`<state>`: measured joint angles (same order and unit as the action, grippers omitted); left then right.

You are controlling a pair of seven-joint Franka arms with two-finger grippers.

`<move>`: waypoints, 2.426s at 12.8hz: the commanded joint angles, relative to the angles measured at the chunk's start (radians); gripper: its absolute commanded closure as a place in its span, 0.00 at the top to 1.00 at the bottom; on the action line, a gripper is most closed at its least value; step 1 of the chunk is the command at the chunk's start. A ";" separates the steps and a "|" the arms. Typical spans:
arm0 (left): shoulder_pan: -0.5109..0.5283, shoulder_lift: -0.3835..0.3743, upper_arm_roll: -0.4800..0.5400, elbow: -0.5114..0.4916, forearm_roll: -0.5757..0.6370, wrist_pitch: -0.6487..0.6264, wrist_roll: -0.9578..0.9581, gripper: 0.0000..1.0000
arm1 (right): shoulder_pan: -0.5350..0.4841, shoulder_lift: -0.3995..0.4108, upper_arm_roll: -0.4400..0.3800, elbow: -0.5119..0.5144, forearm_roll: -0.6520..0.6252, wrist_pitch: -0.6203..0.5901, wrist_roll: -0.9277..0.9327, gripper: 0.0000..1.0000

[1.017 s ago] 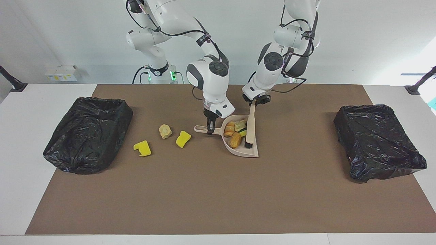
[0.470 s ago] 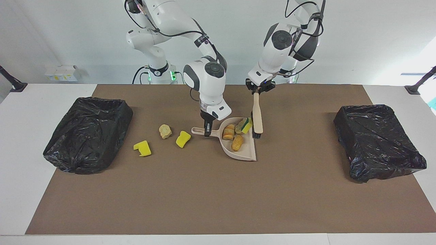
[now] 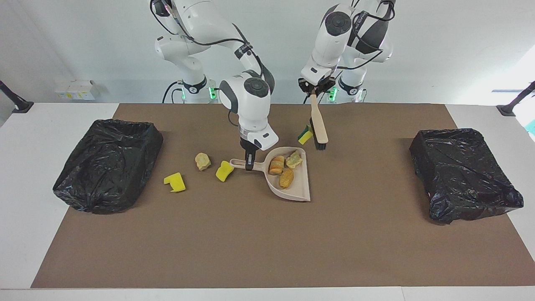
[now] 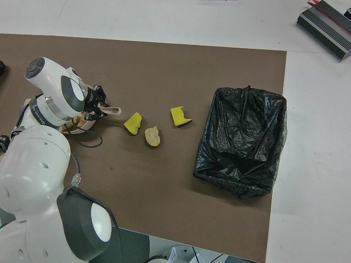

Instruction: Sweep and dump trash in bin

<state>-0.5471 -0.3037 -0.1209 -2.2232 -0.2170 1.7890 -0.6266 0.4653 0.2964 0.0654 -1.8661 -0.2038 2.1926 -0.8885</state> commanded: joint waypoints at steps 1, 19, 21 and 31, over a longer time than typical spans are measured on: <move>0.004 0.037 0.015 -0.010 -0.024 0.160 -0.005 0.00 | -0.016 -0.019 0.007 -0.018 0.009 -0.008 -0.047 0.00; -0.181 0.130 0.009 -0.093 -0.044 0.058 -0.137 0.00 | -0.040 -0.031 0.007 -0.087 0.009 0.053 -0.104 0.00; -0.178 0.126 0.012 -0.084 -0.044 -0.026 -0.142 0.00 | -0.040 -0.030 0.007 -0.087 0.009 0.055 -0.104 0.00; -0.157 0.172 0.018 -0.056 -0.032 0.184 -0.023 0.00 | -0.054 -0.033 0.007 -0.053 0.116 0.050 -0.112 0.00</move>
<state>-0.7077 -0.1547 -0.1044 -2.2832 -0.2487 1.8625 -0.7034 0.4289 0.2824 0.0641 -1.9120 -0.1569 2.2194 -0.9757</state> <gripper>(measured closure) 0.736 0.683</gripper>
